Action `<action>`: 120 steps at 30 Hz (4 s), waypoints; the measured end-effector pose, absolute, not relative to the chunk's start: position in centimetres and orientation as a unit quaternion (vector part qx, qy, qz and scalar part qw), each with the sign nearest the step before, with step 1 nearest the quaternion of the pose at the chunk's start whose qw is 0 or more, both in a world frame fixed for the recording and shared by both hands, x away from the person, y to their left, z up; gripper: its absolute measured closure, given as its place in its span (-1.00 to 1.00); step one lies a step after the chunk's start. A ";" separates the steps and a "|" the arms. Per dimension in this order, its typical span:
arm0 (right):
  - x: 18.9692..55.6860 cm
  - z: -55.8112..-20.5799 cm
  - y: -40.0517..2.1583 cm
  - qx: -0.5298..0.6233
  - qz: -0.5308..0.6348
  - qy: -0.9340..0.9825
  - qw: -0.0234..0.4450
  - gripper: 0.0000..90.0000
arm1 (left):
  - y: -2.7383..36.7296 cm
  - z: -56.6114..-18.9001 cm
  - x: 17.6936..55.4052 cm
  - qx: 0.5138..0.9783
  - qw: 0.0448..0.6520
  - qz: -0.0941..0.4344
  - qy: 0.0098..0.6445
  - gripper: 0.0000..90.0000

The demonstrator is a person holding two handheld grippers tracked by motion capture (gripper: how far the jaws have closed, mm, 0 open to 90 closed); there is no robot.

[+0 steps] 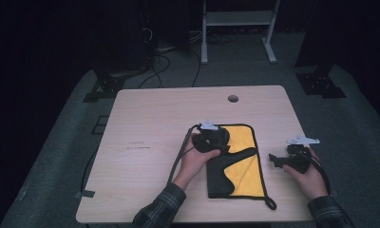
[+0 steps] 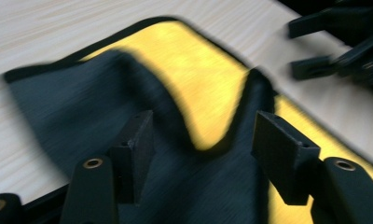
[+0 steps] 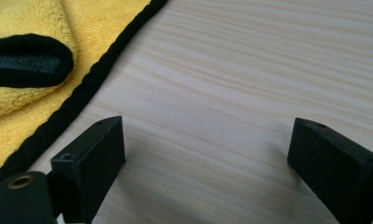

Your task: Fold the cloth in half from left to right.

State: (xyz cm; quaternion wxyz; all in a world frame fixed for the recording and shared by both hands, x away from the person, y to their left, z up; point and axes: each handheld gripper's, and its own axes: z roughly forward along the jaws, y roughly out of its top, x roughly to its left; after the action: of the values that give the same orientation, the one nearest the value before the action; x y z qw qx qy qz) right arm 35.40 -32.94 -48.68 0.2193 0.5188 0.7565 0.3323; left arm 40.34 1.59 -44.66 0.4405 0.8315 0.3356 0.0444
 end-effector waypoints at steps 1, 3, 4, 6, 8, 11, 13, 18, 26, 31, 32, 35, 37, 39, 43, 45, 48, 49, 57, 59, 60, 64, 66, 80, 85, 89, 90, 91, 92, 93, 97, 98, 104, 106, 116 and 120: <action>35.4 -48.7 -32.9 0.519 0.332 0.756 0.219 -0.78 | 2.2 -44.8 40.4 0.831 0.437 0.048 0.341 -0.17; 35.4 -48.7 -32.9 0.520 0.332 0.756 0.219 -0.78 | 3.3 -45.3 40.4 0.828 0.432 0.053 0.352 -0.18; 35.4 -48.7 -32.9 0.520 0.332 0.756 0.219 -0.78 | 3.6 -45.4 40.4 0.829 0.430 0.054 0.355 -0.17; 35.4 -48.7 -32.9 0.520 0.332 0.756 0.219 -0.78 | 4.3 -45.9 40.5 0.832 0.418 0.060 0.359 -0.17; 35.4 -48.7 -32.9 0.520 0.332 0.756 0.219 -0.78 | 4.7 -46.3 40.4 0.834 0.409 0.066 0.364 -0.17; 35.4 -48.7 -32.9 0.520 0.332 0.756 0.219 -0.78 | 4.8 -47.0 40.3 0.838 0.398 0.070 0.366 -0.17; 35.4 -48.7 -32.9 0.520 0.332 0.756 0.219 -0.78 | 4.7 -47.3 40.2 0.840 0.392 0.073 0.367 -0.17; 35.4 -48.7 -32.9 0.520 0.333 0.756 0.219 -0.78 | 4.3 -47.4 39.5 0.846 0.386 0.102 0.353 -0.07; 35.4 -48.7 -32.9 0.519 0.332 0.756 0.219 -0.78 | 4.0 -47.6 38.5 0.851 0.393 0.098 0.334 0.63; 35.4 -48.7 -32.9 0.520 0.333 0.756 0.219 -0.78 | 4.8 -47.7 39.0 0.844 0.406 0.056 0.346 0.88; 35.4 -48.7 -32.9 0.520 0.332 0.756 0.219 -0.78 | 5.0 -47.7 39.1 0.843 0.408 0.049 0.348 0.88; 35.4 -48.7 -32.9 0.520 0.332 0.756 0.219 -0.78 | 6.0 -47.6 39.2 0.845 0.403 0.036 0.349 0.89; 35.4 -48.7 -32.9 0.520 0.332 0.756 0.219 -0.78 | 6.7 -47.5 39.1 0.845 0.402 0.032 0.351 0.89; 35.4 -48.7 -32.9 0.520 0.333 0.756 0.219 -0.78 | 7.6 -47.6 39.0 0.842 0.405 0.027 0.355 0.89; 35.3 -48.7 -32.8 0.519 0.332 0.756 0.219 -0.78 | 9.2 -47.4 38.9 0.840 0.399 0.028 0.366 0.89; 35.3 -48.7 -32.8 0.519 0.332 0.757 0.218 -0.78 | 10.1 -47.3 38.9 0.840 0.395 0.029 0.371 0.89; 35.3 -48.7 -32.8 0.519 0.332 0.756 0.218 -0.78 | 10.9 -47.2 38.9 0.840 0.391 0.034 0.375 0.89; 35.3 -48.7 -32.8 0.520 0.332 0.756 0.218 -0.78 | 11.2 -47.2 38.9 0.839 0.391 0.036 0.377 0.89; 35.1 -48.7 -32.7 0.511 0.334 0.762 0.215 -0.78 | 13.9 -47.0 39.2 0.837 0.384 0.050 0.386 0.89; 35.1 -48.7 -32.7 0.512 0.334 0.762 0.216 -0.78 | 14.7 -47.0 39.2 0.835 0.384 0.054 0.390 0.88; 35.1 -48.7 -32.7 0.512 0.334 0.762 0.216 -0.78 | 15.1 -47.0 39.2 0.834 0.384 0.056 0.393 0.88; 35.1 -48.7 -32.6 0.511 0.334 0.762 0.216 -0.78 | 15.5 -47.0 39.1 0.835 0.381 0.072 0.391 0.71; 35.1 -48.6 -32.6 0.506 0.339 0.764 0.215 -0.67 | 15.6 -46.9 39.0 0.834 0.377 0.085 0.393 0.51; 35.0 -47.4 -31.2 0.476 0.354 0.779 0.202 -0.07 | 19.0 -46.6 37.1 0.826 0.369 0.127 0.406 -0.46; 35.3 -46.4 -29.4 0.456 0.379 0.785 0.182 -0.01 | 19.7 -47.0 36.2 0.834 0.358 0.130 0.398 -0.55; 35.6 -45.8 -27.5 0.434 0.394 0.792 0.169 0.04 | 19.9 -47.3 35.4 0.845 0.342 0.141 0.386 -0.63; 35.7 -45.7 -27.0 0.429 0.394 0.796 0.168 0.05 | 19.9 -47.4 35.3 0.847 0.341 0.144 0.383 -0.63; 35.8 -45.6 -26.5 0.423 0.396 0.798 0.165 0.05 | 20.0 -47.4 35.2 0.847 0.340 0.145 0.382 -0.64; 35.9 -45.5 -26.2 0.419 0.398 0.799 0.163 0.06 | 20.1 -47.5 35.1 0.848 0.337 0.152 0.379 -0.68; 36.0 -45.4 -25.6 0.411 0.400 0.803 0.161 0.07 | 20.2 -47.6 35.0 0.848 0.336 0.159 0.377 -0.71; 36.4 -45.2 -23.9 0.395 0.413 0.807 0.148 0.09 | 20.8 -48.0 34.9 0.845 0.347 0.162 0.372 -0.82; 36.5 -45.1 -23.4 0.391 0.416 0.808 0.146 0.10 | 21.0 -48.1 34.9 0.844 0.353 0.165 0.368 -0.85; 37.2 -44.6 -20.5 0.367 0.441 0.809 0.129 0.15 | 21.0 -48.3 35.0 0.844 0.351 0.165 0.370 -1.00; 37.5 -44.6 -19.4 0.360 0.440 0.814 0.116 0.13 | 21.0 -48.3 35.0 0.844 0.350 0.164 0.371 -1.00; 38.6 -44.7 -13.6 0.319 0.445 0.831 0.099 0.21 | 21.0 -48.3 35.0 0.844 0.350 0.165 0.370 -1.00; 39.1 -45.0 -12.1 0.311 0.440 0.838 0.092 0.23 | 21.0 -48.3 35.0 0.843 0.351 0.165 0.372 -1.00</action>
State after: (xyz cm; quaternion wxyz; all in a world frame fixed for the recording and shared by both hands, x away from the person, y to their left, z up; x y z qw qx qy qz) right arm 39.08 -12.07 -44.96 0.0916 0.3109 0.8377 0.4395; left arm 35.00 21.00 -48.33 0.3509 0.8434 0.3718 0.1654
